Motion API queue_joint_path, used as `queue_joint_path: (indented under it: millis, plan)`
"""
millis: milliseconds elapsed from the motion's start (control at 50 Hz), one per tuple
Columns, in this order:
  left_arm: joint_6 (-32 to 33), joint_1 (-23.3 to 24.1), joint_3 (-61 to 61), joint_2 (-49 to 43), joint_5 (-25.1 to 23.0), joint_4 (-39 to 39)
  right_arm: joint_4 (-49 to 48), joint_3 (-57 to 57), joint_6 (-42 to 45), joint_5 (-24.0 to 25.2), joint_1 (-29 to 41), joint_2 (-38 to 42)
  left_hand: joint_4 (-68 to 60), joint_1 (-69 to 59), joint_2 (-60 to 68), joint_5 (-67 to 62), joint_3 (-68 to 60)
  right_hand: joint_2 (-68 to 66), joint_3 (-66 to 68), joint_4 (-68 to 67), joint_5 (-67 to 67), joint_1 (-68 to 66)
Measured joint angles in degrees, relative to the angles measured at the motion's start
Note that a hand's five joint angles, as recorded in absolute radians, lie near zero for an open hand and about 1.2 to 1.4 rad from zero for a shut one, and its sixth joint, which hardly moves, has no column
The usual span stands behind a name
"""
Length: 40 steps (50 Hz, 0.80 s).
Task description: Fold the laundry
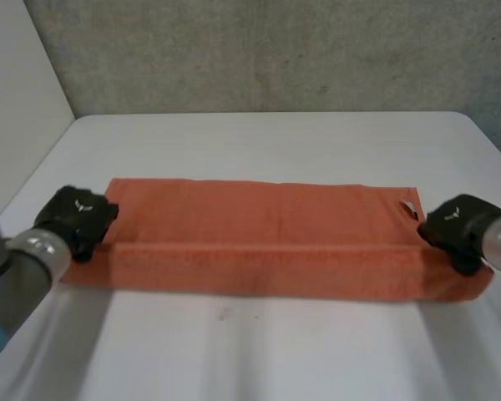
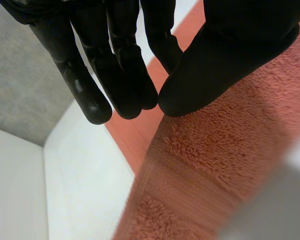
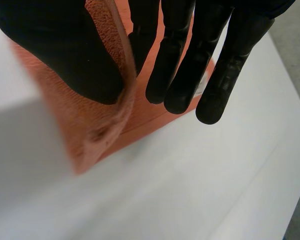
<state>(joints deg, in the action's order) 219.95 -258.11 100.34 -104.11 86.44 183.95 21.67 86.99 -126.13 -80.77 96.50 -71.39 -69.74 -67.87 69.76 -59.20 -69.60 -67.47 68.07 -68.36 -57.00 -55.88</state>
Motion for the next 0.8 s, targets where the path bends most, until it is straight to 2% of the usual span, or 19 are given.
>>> queue_joint_path:
  millis: [160,280,400,560,800]
  plan:
    - [-0.1,1.9,-10.8,-13.1,0.0,9.9,-5.8,-9.7,-7.7,-2.0,3.6,11.2,0.0,-0.6,0.0,-0.2,0.0,0.0,0.0,0.0,0.0,0.0]
    - [-0.1,4.0,-21.6,-24.2,-0.1,17.2,-14.3,-18.2,-11.6,-7.4,6.2,20.0,0.0,-0.6,0.0,-0.2,0.0,0.0,0.0,0.0,0.0,0.0]
    - [-0.1,4.4,-29.0,-31.0,-0.2,19.9,-23.2,-22.2,-11.8,-10.0,7.3,24.3,0.0,-0.6,0.0,-0.2,0.0,0.0,0.0,0.0,0.0,0.0]
    - [0.0,4.3,-38.7,-39.1,-0.1,20.9,-33.5,-26.0,-11.4,-10.6,7.7,29.2,0.0,-0.6,0.0,-0.2,0.0,0.0,0.0,0.0,0.0,0.0]
    - [0.0,4.4,-46.1,-45.2,-0.1,23.7,-36.7,-32.0,-11.0,-11.8,8.2,35.7,0.4,-0.6,-0.4,-0.1,0.3,1.3,-1.4,1.5,1.1,1.2]
